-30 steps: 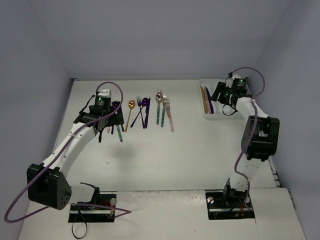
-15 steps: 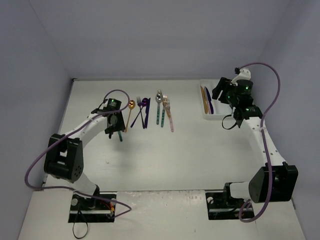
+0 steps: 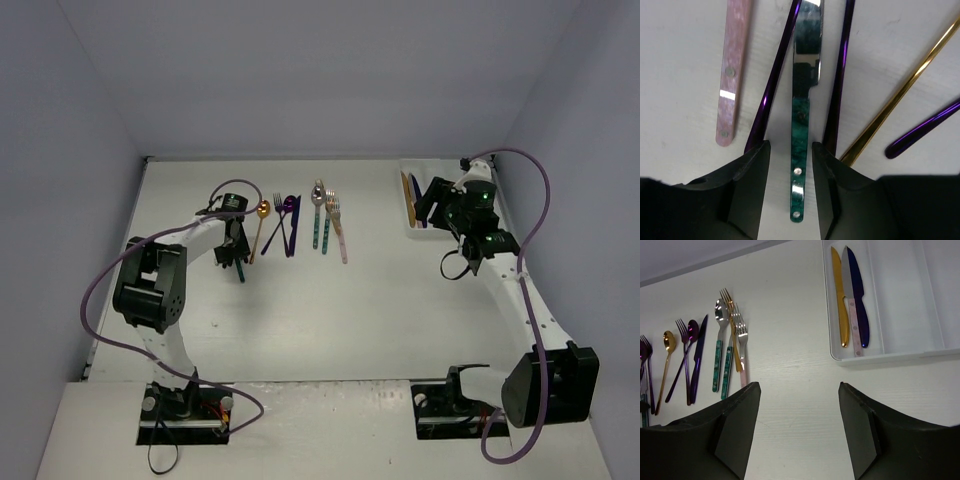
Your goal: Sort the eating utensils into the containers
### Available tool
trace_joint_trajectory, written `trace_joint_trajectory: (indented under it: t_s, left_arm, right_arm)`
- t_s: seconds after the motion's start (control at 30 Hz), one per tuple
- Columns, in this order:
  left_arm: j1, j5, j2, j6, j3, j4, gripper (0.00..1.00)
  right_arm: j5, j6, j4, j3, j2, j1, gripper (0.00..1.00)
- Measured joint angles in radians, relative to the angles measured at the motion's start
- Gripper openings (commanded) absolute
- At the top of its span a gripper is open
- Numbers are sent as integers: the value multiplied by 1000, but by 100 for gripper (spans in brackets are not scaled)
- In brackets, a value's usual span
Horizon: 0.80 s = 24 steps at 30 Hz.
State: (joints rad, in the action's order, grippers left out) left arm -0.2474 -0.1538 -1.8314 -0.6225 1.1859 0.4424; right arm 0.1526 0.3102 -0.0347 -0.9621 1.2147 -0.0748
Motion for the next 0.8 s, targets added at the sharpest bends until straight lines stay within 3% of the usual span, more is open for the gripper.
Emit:
trace_joint_trajectory:
  t_s: [0.13,0.27,0.5,0.8]
  left_arm:
    - [7,-9,-33,-10,34,-24,20]
    - [7,-7,-47,-20,46,-46,0]
    - [0,1,-1,-53,-18,-78,0]
    - [-70,78,154,-104,-141,6,0]
  right_arm:
    - [2,3,1,26,-23,-5,61]
    - [2,4,1,39,-28,-8,62]
    - [5,8,1,44,-33,-40,62]
    - [5,15,1,44,-33,-107,62]
